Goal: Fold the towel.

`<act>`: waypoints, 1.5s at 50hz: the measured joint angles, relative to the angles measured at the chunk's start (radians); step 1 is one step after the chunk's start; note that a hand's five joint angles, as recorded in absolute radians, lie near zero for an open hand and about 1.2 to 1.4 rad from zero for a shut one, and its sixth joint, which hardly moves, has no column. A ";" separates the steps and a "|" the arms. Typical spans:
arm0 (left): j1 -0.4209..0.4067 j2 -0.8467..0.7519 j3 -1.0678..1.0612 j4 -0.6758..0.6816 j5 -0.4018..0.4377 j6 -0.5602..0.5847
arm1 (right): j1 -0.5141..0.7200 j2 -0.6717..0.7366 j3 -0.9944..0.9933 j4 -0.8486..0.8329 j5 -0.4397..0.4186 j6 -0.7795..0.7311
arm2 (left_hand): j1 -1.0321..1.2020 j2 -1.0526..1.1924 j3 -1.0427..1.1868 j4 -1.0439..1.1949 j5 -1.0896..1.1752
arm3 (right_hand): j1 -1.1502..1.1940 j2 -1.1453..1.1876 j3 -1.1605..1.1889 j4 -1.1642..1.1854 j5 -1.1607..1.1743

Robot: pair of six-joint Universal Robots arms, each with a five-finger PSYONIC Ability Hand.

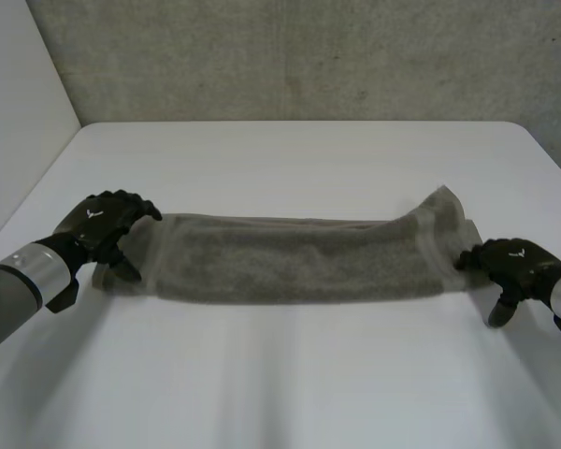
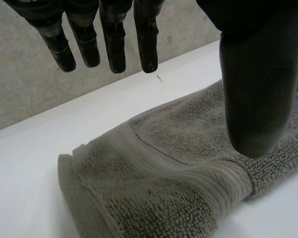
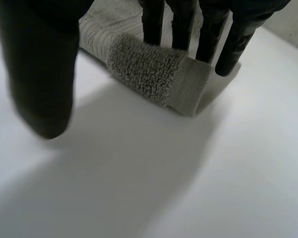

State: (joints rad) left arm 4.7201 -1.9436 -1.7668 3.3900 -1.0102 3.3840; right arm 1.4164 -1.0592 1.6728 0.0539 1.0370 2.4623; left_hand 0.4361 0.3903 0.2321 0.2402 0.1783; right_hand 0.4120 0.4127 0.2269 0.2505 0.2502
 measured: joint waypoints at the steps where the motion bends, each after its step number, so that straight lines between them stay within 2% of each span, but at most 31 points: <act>1: 0.001 0.000 -0.003 -0.001 0.000 0.000 | -0.012 -0.002 0.006 0.022 -0.008 -0.013 | 0.000 0.000 0.000 0.000 0.000 | 0.093 0.097 0.000 0.000 0.089; 3: 0.002 0.000 -0.008 -0.001 0.000 0.000 | -0.031 -0.009 0.015 0.058 -0.024 -0.039 | 0.000 0.000 0.000 0.000 0.000 | 0.232 0.230 0.000 0.000 0.219; 7: 0.002 0.001 -0.022 -0.002 -0.001 0.001 | -0.076 -0.038 0.048 0.134 -0.074 -0.106 | 0.000 0.000 0.000 0.000 0.000 | 0.308 0.282 0.000 0.000 0.377; 13: 0.008 0.011 -0.039 -0.003 -0.001 0.001 | -0.133 -0.110 0.110 0.194 -0.153 -0.159 | 0.000 0.000 0.000 0.000 0.001 | 0.397 0.388 0.000 0.000 0.394; 20: 0.012 0.020 -0.059 -0.003 0.005 0.012 | -0.178 -0.151 0.156 0.207 -0.195 -0.179 | 0.000 0.000 0.000 0.000 0.002 | 0.423 0.409 0.000 0.000 0.407; 32: 0.016 0.014 -0.072 -0.006 0.044 0.129 | -0.229 -0.146 0.162 0.192 -0.215 -0.255 | 0.000 0.000 0.000 0.000 0.022 | 0.285 0.296 0.000 0.000 0.270; 40: 0.015 -0.017 -0.052 -0.007 0.046 0.206 | -0.176 -0.134 0.170 0.082 -0.221 -0.191 | 0.000 0.000 0.000 0.000 0.026 | 0.272 0.286 0.000 0.000 0.248; 55: 0.010 -0.003 -0.062 -0.009 0.043 0.197 | -0.097 -0.138 0.176 -0.066 -0.216 -0.054 | 0.000 0.000 0.000 0.000 0.026 | 0.272 0.286 0.000 0.000 0.248; 75: 0.006 0.021 -0.070 -0.011 0.044 0.135 | -0.066 -0.036 0.139 -0.174 -0.163 -0.060 | 0.000 0.000 0.000 0.000 0.026 | 0.281 0.289 0.000 0.000 0.277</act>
State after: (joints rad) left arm 4.7260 -1.9222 -1.8367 3.3793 -0.9665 3.5185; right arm 1.3508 -1.0948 1.8114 -0.1197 0.8744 2.4022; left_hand 0.4362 0.3904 0.2321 0.2402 0.2041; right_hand 0.6930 0.7016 0.2270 0.2505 0.5273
